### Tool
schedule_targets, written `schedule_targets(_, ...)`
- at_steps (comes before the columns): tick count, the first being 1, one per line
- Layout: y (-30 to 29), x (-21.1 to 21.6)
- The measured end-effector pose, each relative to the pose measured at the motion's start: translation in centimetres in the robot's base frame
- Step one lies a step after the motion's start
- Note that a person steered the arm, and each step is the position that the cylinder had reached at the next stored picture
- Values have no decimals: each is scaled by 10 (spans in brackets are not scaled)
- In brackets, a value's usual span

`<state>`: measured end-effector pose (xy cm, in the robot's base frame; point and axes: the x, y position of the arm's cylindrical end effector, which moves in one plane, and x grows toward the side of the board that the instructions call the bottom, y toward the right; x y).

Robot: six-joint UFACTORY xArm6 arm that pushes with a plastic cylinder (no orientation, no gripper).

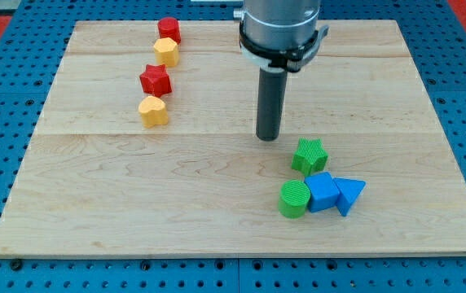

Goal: Push the green and blue blocks to the bottom of the board

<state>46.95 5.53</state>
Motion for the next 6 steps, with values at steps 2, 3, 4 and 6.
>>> schedule_targets(2,40,-14)
schedule_targets(3,87,-27)
schedule_targets(4,72,-6)
schedule_targets(6,51,-113)
